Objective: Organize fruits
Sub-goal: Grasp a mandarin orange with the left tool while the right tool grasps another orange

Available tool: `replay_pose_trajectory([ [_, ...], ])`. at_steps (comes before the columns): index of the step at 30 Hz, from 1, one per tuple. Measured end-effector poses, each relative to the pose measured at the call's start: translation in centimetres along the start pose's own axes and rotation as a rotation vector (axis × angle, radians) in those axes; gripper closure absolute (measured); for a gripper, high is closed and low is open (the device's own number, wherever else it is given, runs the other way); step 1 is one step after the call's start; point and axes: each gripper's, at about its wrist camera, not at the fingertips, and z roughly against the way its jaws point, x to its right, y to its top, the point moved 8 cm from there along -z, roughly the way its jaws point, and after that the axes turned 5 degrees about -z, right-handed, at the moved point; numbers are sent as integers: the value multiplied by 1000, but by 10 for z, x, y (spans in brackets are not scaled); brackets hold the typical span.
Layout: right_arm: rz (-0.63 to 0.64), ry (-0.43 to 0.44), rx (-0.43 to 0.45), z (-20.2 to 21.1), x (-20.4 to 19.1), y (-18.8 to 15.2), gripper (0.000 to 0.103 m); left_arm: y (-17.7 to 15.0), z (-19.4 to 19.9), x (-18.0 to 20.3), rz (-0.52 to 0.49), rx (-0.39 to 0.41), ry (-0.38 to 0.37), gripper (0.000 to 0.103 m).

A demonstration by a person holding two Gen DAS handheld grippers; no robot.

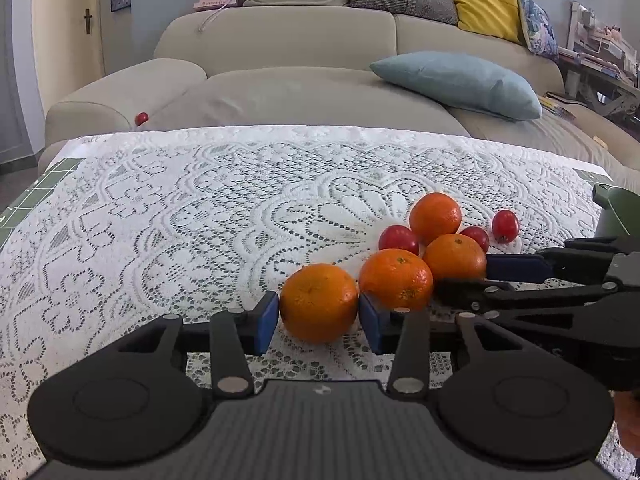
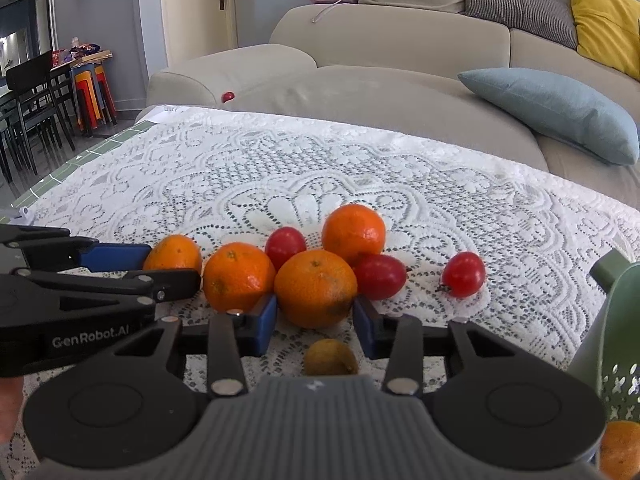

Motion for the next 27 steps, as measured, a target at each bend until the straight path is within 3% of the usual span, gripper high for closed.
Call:
replay_pose_trajectory([
  [18,13,26,22,27,-3,5,70,10,22,-4,32,27,11,54],
  [20,13,32,28,30,-4,6,75,12,24,-3,35,31,6,54],
  [21,13,36,32,32,-4,7,103,13,26,-2,36,32,2,54],
  [27,-23,43,2,34,6,6,103,11,27,3,34,13,-1,54],
])
